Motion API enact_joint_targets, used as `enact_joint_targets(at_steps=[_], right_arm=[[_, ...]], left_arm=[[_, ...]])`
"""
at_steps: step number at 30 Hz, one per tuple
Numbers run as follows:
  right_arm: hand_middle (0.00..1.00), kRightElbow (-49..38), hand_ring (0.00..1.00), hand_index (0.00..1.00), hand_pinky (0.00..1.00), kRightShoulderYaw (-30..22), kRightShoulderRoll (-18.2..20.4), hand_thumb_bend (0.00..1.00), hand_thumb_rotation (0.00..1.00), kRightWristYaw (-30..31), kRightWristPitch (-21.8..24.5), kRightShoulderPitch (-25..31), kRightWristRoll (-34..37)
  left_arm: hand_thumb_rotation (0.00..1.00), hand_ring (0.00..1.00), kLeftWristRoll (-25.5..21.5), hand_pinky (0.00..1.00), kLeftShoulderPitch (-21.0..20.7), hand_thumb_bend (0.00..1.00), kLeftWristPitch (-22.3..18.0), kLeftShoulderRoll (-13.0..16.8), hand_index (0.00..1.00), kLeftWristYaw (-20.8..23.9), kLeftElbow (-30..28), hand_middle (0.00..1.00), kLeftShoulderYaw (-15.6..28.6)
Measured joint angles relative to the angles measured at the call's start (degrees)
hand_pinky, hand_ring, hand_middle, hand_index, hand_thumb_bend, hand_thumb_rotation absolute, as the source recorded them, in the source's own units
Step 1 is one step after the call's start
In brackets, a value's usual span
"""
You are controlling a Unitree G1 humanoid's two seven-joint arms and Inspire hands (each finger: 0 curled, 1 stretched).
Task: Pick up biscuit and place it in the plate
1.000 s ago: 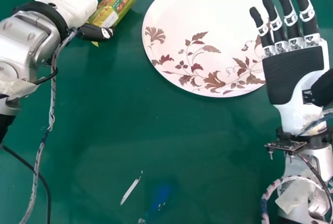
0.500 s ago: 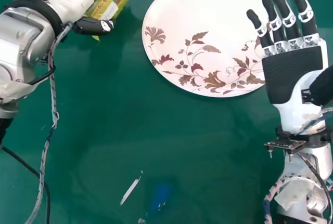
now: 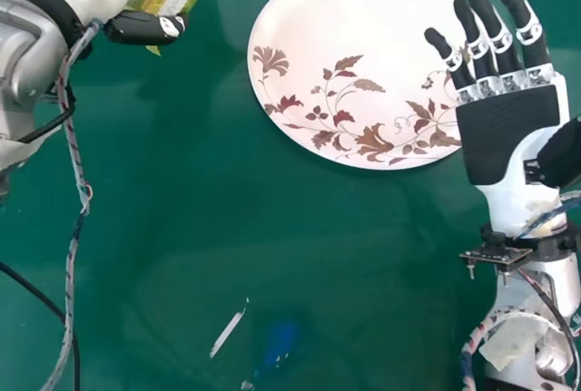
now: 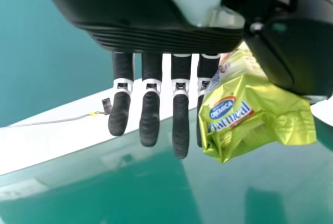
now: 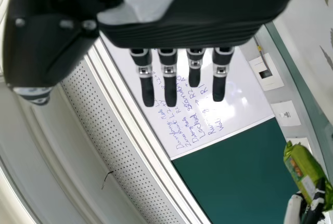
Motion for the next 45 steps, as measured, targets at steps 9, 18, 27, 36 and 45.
enact_joint_targets(at_steps=[9,18,27,36,45], right_arm=[[0.88,-0.1,0.90,0.88,0.79,0.0,-0.8,0.92,0.51,-0.1,1.1,0.0,0.0],[0.87,-0.3,0.90,0.88,0.79,0.0,-1.2,0.93,0.57,-0.4,1.4,-0.2,0.0],[0.87,-0.6,0.91,0.87,0.82,0.5,-1.2,0.91,0.58,-0.5,1.7,-0.5,0.0],[0.85,-0.8,0.89,0.84,0.81,0.5,-1.2,0.92,0.55,-0.1,1.7,-0.5,-0.1],[0.82,0.2,0.84,0.79,0.76,0.5,-1.1,0.89,0.50,2.3,-0.4,-0.5,-0.1]], left_arm=[[0.00,0.22,-3.9,0.23,0.4,0.52,-0.8,2.0,0.51,0.6,0.5,0.41,3.2],[0.00,0.21,-5.3,0.21,2.1,0.51,-0.9,2.0,0.51,2.2,-2.3,0.40,4.8],[0.00,0.21,-6.7,0.21,4.4,0.51,-0.9,0.8,0.51,6.0,-5.0,0.41,5.5],[0.00,0.22,-9.0,0.22,4.5,0.52,0.0,-2.3,0.51,8.9,-9.9,0.41,7.7],[0.00,0.22,-11.1,0.23,6.2,0.52,-0.3,-5.2,0.52,13.4,-13.1,0.42,9.0]])
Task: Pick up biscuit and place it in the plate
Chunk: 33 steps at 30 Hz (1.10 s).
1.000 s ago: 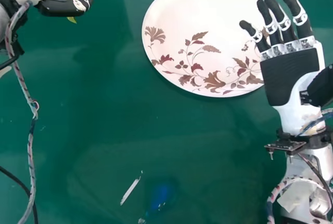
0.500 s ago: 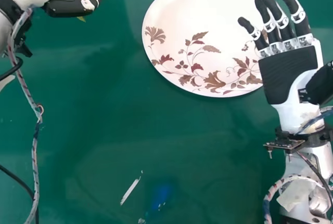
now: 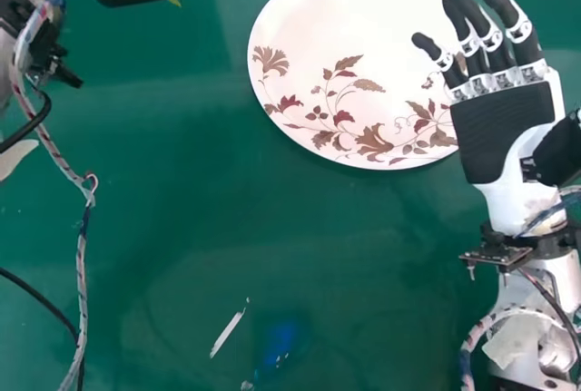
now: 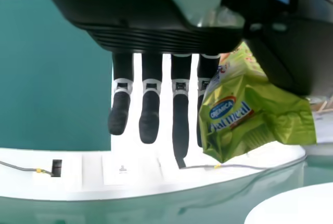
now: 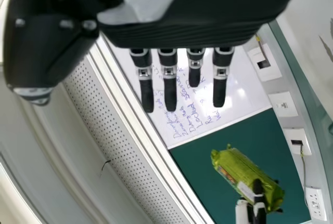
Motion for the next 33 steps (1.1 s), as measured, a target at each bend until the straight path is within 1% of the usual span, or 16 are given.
enact_joint_targets(at_steps=[5,7,9,12,14,16,20,24,27,31,33], right_arm=[[0.80,1.1,0.82,0.77,0.73,0.0,0.0,0.88,0.49,1.1,-1.7,0.0,-0.5],[0.80,2.0,0.82,0.77,0.72,0.0,0.0,0.87,0.49,1.6,-2.2,-0.1,-0.7],[0.79,2.1,0.81,0.76,0.73,0.0,0.0,0.86,0.48,1.6,-2.7,-0.1,-1.0],[0.78,1.8,0.80,0.75,0.75,0.3,0.0,0.84,0.48,0.9,-2.8,-0.1,-1.3],[0.77,1.4,0.78,0.73,0.71,0.5,0.0,0.85,0.45,0.4,-2.8,0.0,-1.5],[0.75,1.4,0.76,0.72,0.69,0.7,0.1,0.86,0.43,-0.1,-2.8,0.0,-1.8],[0.74,0.7,0.73,0.72,0.65,1.2,0.1,0.87,0.45,-1.0,-2.4,0.1,-1.8],[0.74,-0.1,0.74,0.72,0.65,1.3,0.1,0.88,0.45,-1.4,-2.2,0.4,-1.7],[0.74,-0.1,0.74,0.72,0.66,1.3,0.1,0.88,0.44,-1.4,-2.2,0.4,-1.7],[0.75,-0.1,0.76,0.74,0.67,1.3,0.1,0.87,0.48,-1.4,-2.2,0.4,-1.7],[0.75,-0.2,0.77,0.74,0.66,1.3,0.1,0.88,0.46,-1.5,-2.2,0.4,-1.7]], left_arm=[[0.00,0.23,0.1,0.24,0.8,0.52,-1.8,-1.2,0.51,3.6,-0.3,0.42,-0.1],[0.00,0.24,0.3,0.24,1.2,0.52,-2.2,-2.0,0.51,4.5,-1.0,0.42,-0.3],[0.00,0.24,0.7,0.24,1.3,0.52,-2.9,-2.5,0.51,4.9,-1.5,0.42,-0.6],[0.00,0.23,1.1,0.23,1.3,0.52,-3.4,-3.2,0.51,5.1,-1.6,0.42,-1.3],[0.00,0.22,1.1,0.23,1.3,0.52,-3.7,-4.2,0.51,5.1,-1.6,0.42,-2.0],[0.00,0.23,1.1,0.24,1.3,0.52,-4.3,-5.1,0.51,5.3,-1.6,0.42,-2.6],[0.00,0.22,1.3,0.22,1.3,0.52,-4.9,-6.7,0.51,6.1,-2.2,0.42,-3.2],[0.00,0.22,2.1,0.22,1.3,0.52,-5.2,-7.8,0.51,6.0,-3.8,0.42,-4.3],[0.00,0.21,2.2,0.21,1.3,0.51,-5.9,-8.8,0.51,6.0,-3.9,0.42,-4.8],[0.00,0.21,2.4,0.21,1.3,0.51,-6.0,-9.9,0.51,5.7,-3.9,0.42,-5.5],[0.00,0.21,2.5,0.21,1.1,0.51,-5.8,-10.9,0.51,5.1,-3.9,0.42,-6.4]])
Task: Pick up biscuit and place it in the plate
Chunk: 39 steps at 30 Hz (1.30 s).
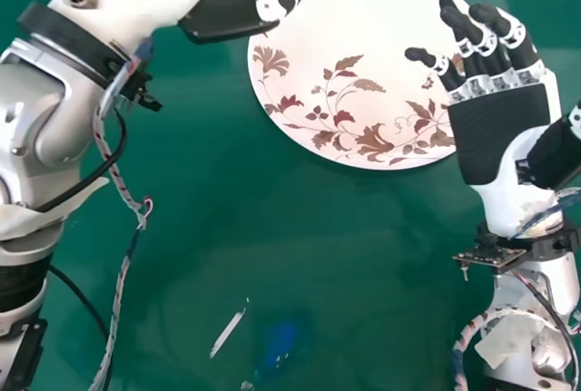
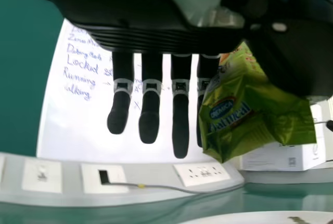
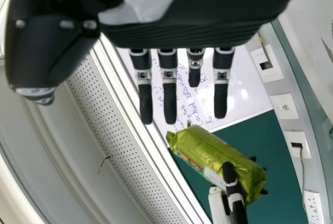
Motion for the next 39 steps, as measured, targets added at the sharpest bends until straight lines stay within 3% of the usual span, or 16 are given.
enact_joint_targets(at_steps=[7,20,29,39], right_arm=[[0.74,-0.5,0.75,0.72,0.65,-0.1,0.0,0.89,0.46,-1.6,0.0,0.2,-0.4],[0.76,-0.5,0.78,0.73,0.65,-2.6,-0.4,0.85,0.44,-2.4,-0.7,0.4,0.1],[0.71,-0.2,0.77,0.72,0.66,-3.7,-0.4,0.86,0.44,-2.6,-2.1,-0.2,0.1],[0.71,0.4,0.77,0.74,0.71,-4.6,-0.4,0.83,0.42,-2.1,-3.6,-0.9,0.7]], left_arm=[[0.00,0.20,-0.1,0.19,0.0,0.51,-1.2,-2.1,0.51,0.6,0.3,0.42,-1.1],[0.00,0.20,-0.3,0.19,2.3,0.51,-3.8,-2.8,0.51,0.6,0.2,0.41,-2.6],[0.00,0.20,0.5,0.17,4.0,0.51,-5.3,-3.7,0.51,1.5,0.7,0.41,-3.8],[0.00,0.19,0.9,0.16,5.3,0.51,-4.6,-5.0,0.51,0.2,1.6,0.41,-5.5]])
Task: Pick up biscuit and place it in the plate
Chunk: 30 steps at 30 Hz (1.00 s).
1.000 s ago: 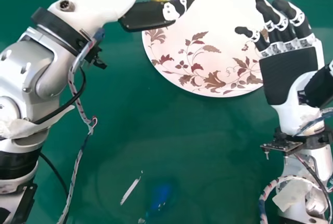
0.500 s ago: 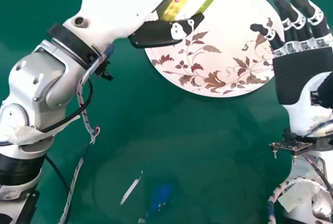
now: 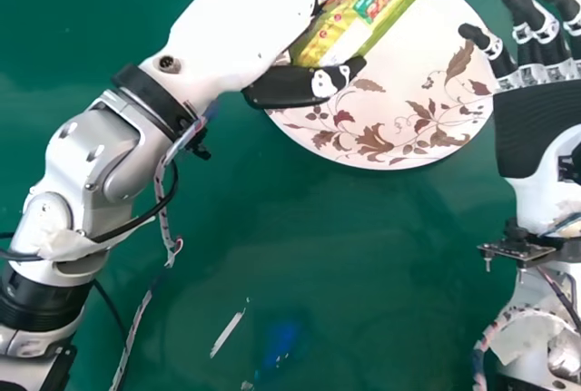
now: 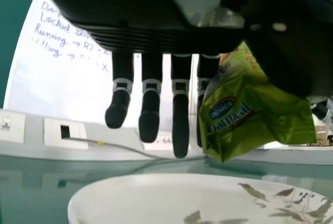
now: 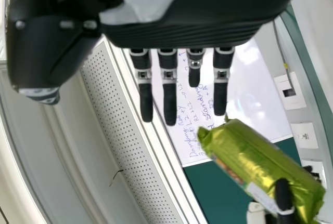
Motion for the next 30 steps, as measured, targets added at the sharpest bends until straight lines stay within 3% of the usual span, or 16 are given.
enact_joint_targets(at_steps=[7,16,30], right_arm=[[0.70,0.0,0.76,0.75,0.72,-0.2,0.0,0.83,0.38,0.1,-0.1,0.0,0.5],[0.69,0.7,0.74,0.74,0.69,-0.5,-0.1,0.85,0.42,1.2,-0.3,-0.5,1.7],[0.69,0.9,0.73,0.73,0.69,-0.7,0.4,0.85,0.41,0.8,-1.5,-0.5,2.1]], left_arm=[[0.00,0.20,-0.9,0.15,1.2,0.51,-0.5,-1.1,0.52,0.0,3.0,0.42,-1.7],[0.00,0.18,-2.3,0.13,2.9,0.51,-2.6,-0.9,0.51,-0.3,6.4,0.41,-4.0],[0.00,0.14,-2.3,0.13,1.8,0.51,-3.7,-0.8,0.51,1.3,11.1,0.41,-5.6]])
